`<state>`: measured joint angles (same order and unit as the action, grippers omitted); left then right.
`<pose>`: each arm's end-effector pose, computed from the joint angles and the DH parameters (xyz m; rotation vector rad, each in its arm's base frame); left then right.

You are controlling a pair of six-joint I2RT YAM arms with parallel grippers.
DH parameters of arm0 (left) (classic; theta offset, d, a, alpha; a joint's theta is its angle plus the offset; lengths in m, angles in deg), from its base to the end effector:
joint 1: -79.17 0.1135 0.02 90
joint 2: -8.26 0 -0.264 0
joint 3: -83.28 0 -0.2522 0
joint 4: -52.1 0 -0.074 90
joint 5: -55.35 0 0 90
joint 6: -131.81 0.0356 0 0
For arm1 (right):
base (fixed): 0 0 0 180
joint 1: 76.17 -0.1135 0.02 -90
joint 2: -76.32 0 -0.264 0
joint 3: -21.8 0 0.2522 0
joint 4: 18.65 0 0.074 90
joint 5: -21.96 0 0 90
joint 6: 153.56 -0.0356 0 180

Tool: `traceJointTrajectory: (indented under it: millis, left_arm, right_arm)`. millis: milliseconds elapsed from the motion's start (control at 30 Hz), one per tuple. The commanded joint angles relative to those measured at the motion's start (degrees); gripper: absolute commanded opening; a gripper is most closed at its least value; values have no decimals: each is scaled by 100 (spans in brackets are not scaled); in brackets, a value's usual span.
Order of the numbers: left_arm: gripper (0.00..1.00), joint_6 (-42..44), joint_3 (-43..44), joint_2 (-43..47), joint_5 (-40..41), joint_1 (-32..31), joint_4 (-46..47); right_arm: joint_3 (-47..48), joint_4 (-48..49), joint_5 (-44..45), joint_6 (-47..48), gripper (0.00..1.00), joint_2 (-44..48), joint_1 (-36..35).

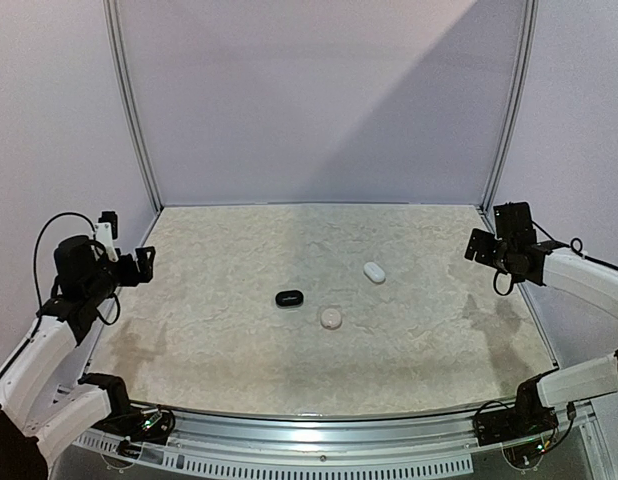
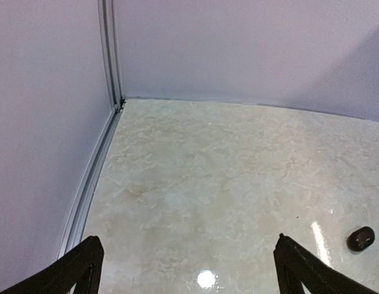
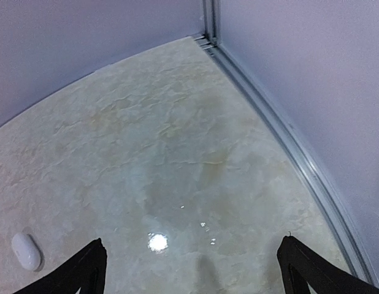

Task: Insert the wireless bluetooth earbuds into the charging case
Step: Reset both arms

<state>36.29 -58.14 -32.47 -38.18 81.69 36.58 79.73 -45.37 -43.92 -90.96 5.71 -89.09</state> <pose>0.1763 0.0056 0.2431 -0.0895 1.8775 -0.0938 0.2573 0.0441 0.2396 0.4929 2.1337 -0.0820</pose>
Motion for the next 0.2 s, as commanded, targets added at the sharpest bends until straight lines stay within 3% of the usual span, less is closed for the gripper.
traceJointTrajectory:
  millis: [0, 167]
  left_arm:
    - [99, 341, -259, -52, -7, 351, -292]
    - [99, 337, -370, 4, -334, 585, -190]
  right_arm:
    - [-33, 478, 990, -413, 99, -78, -17]
    - [-358, 1135, 826, -427, 99, -142, -13]
